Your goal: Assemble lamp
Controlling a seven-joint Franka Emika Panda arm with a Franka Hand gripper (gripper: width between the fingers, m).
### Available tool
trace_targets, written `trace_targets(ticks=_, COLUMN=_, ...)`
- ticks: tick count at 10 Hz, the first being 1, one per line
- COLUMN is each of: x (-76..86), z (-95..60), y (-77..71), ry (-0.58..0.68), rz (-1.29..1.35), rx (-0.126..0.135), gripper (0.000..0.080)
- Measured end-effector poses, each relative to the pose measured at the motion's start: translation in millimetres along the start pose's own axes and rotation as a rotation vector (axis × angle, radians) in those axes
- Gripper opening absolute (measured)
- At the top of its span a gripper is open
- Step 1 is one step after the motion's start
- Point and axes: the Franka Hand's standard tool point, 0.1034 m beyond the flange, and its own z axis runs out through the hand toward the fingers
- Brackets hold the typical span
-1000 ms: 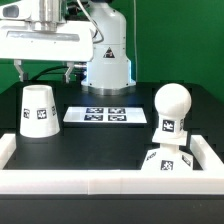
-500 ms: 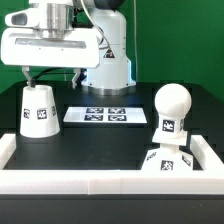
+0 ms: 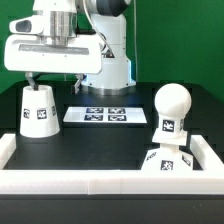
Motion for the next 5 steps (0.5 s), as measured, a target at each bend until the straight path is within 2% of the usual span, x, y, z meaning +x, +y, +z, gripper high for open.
trace_targets(ticks=2, x=-1.4, z=2.0, y=-1.7, ry=-0.003, rz=-0.004, rx=-0.001, gripper=0.0699)
trace_targets(ticks=3, x=-0.3, z=1.6, y=-1.6, ry=-0.001, rz=-0.005, rx=-0.001, gripper=0.0567)
trace_targets(ticks=4, x=-0.2, z=1.5, y=-1.3, ry=-0.001, rz=-0.009, rx=-0.001, gripper=0.0567)
trace_targets(ticks=5, x=-0.3, z=1.6, y=-1.4, ry=-0.001, rz=-0.009, rx=-0.001, gripper=0.0425)
